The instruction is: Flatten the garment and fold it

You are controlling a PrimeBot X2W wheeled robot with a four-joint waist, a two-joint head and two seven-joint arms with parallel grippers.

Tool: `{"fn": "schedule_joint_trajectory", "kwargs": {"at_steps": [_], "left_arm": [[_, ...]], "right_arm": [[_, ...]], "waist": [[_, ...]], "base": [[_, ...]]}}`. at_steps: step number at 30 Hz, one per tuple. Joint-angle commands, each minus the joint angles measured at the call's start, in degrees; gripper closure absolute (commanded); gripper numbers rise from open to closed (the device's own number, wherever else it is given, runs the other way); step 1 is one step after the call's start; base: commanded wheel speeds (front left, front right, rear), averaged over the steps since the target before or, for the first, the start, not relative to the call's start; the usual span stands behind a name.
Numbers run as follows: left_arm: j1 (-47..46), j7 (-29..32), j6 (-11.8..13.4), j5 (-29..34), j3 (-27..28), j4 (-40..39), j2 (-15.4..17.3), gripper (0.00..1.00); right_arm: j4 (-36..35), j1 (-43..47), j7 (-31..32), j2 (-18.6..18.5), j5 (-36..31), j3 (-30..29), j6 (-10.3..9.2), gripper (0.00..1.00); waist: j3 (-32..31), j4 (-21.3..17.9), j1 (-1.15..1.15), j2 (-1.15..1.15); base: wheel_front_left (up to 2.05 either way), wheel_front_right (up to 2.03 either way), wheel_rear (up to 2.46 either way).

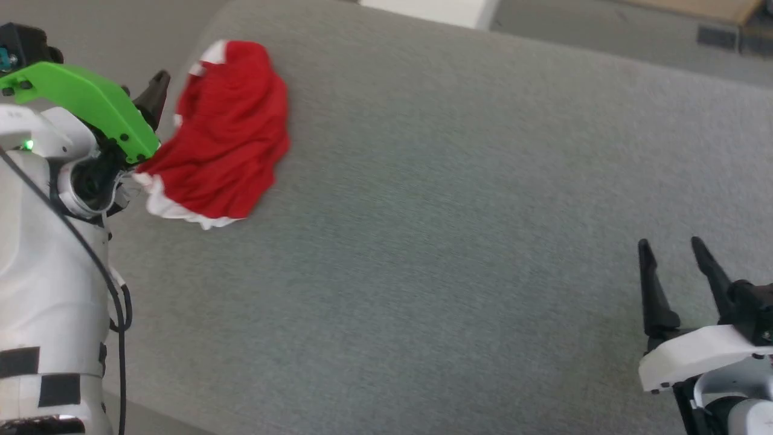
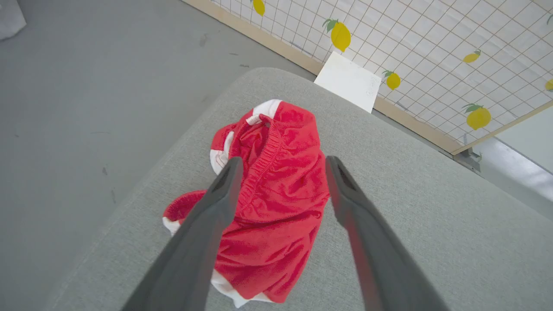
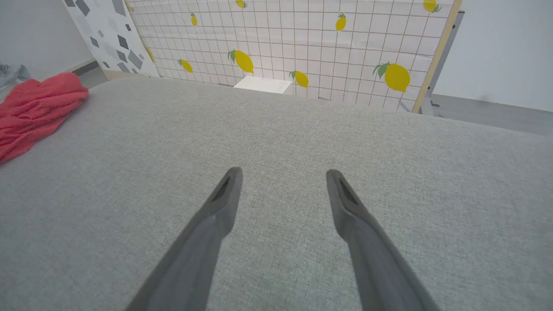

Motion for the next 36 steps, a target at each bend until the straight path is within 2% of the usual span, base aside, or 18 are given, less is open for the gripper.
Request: {"fn": "schedule_joint_trajectory", "kwargs": {"at_steps": [1, 7, 11, 13, 20, 21, 22, 29, 36], "left_arm": [[-1.1, 2.3, 1.0, -0.8, -0.1, 0.8, 0.6, 0.0], [-0.9, 11.9, 5.6, -1.5, -0.8, 2.3, 1.2, 0.0], [0.4, 17.2, 8.6, -2.2, -1.3, 2.6, 0.4, 0.0], [1.3, 18.4, 9.3, -2.8, -1.4, 2.0, -0.4, 0.0], [5.4, 17.3, 8.5, -2.0, -3.3, 0.8, -1.5, 0.0], [5.6, 16.3, 8.2, -1.7, -3.4, 0.6, -1.5, 0.64], [5.8, 14.8, 7.7, -1.5, -3.4, 0.5, -1.5, 1.0], [5.0, 3.1, 4.9, -0.3, -2.2, 0.5, -1.1, 1.0], [0.6, -11.1, 0.8, 2.5, -1.8, -1.9, 0.5, 1.0]], "right_arm": [[-0.7, -0.8, 0.1, 0.0, -0.4, -0.5, -0.08, 0.0], [-2.5, -0.7, 0.1, 0.0, -0.5, -2.5, -0.08, 0.0], [-3.6, -0.8, 0.2, 0.0, -0.6, -3.0, -0.08, 0.0], [-3.9, -1.0, 0.3, 0.0, -0.5, -3.1, -0.08, 0.0], [-4.5, -1.5, 0.7, 0.0, -0.7, -3.5, -0.08, 0.0], [-4.6, -1.5, 0.8, 0.0, -0.7, -3.5, -0.08, 0.0], [-4.7, -1.6, 0.9, 0.0, -0.8, -3.5, -0.08, 0.0], [-4.2, -1.8, 1.0, 0.0, -0.7, -2.9, -0.08, 0.0], [-1.3, -1.6, 0.0, 0.0, 0.5, -1.4, -0.08, 0.0]], "waist": [[6.4, -6.1, 0.0, 0.0], [9.8, -7.8, 0.0, 0.0], [11.5, -7.9, 0.0, 0.0], [12.1, -7.9, 0.0, 0.0], [13.2, -7.4, 0.0, 0.0], [13.3, -7.2, 0.0, 0.0], [13.3, -7.1, 0.0, 0.0], [11.8, -5.8, 0.0, 0.0], [6.5, -5.1, 0.0, 0.0]], "base": [[0.0, 0.0, 0.0], [0.0, 0.0, 0.0], [0.0, 0.0, 0.0], [0.0, 0.0, 0.0], [0.0, 0.0, 0.0], [0.0, 0.0, 0.0], [0.0, 0.0, 0.0], [0.0, 0.0, 0.0], [0.0, 0.0, 0.0]]}}
